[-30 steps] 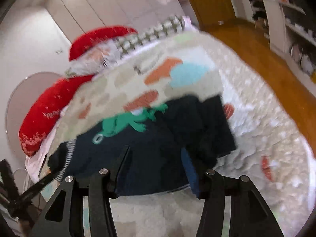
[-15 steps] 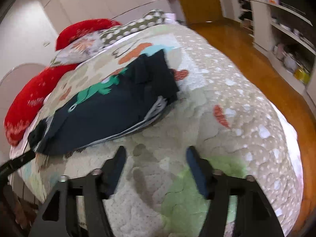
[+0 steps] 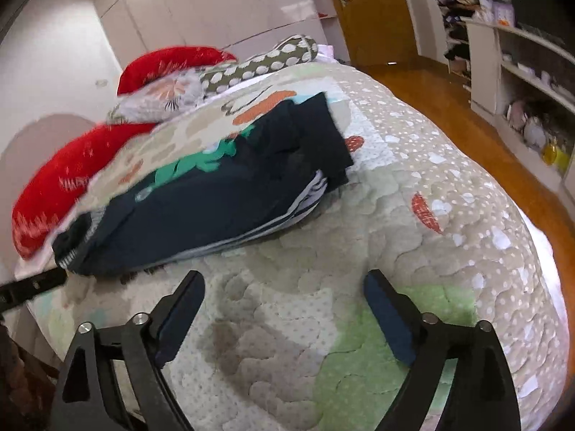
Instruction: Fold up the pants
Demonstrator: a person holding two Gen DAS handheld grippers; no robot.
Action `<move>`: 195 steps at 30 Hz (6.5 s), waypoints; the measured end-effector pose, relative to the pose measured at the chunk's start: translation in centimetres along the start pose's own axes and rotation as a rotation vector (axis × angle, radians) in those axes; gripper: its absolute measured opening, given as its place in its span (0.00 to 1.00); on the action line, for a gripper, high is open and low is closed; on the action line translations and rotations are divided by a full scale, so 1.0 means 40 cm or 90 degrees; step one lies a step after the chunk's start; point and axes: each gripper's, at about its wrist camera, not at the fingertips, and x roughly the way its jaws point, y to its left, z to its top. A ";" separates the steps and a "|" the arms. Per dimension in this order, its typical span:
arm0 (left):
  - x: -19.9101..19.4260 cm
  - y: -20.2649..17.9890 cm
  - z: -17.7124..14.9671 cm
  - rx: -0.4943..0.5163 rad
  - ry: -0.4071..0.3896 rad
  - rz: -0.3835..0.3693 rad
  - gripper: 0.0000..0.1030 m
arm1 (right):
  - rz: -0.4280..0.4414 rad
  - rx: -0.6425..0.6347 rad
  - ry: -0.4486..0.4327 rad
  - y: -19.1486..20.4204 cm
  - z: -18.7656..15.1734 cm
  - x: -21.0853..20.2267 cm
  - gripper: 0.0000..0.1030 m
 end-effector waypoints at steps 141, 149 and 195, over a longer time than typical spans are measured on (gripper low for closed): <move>0.053 0.285 0.065 -0.156 -0.041 -0.070 0.70 | 0.053 -0.172 0.116 0.475 0.269 0.201 0.21; 0.070 0.239 0.042 -0.131 -0.028 -0.105 0.70 | 0.345 -0.069 0.242 0.503 0.261 0.262 0.23; -0.015 0.105 0.024 -0.039 -0.064 -0.026 0.77 | 0.196 0.038 0.121 0.271 0.181 0.087 0.42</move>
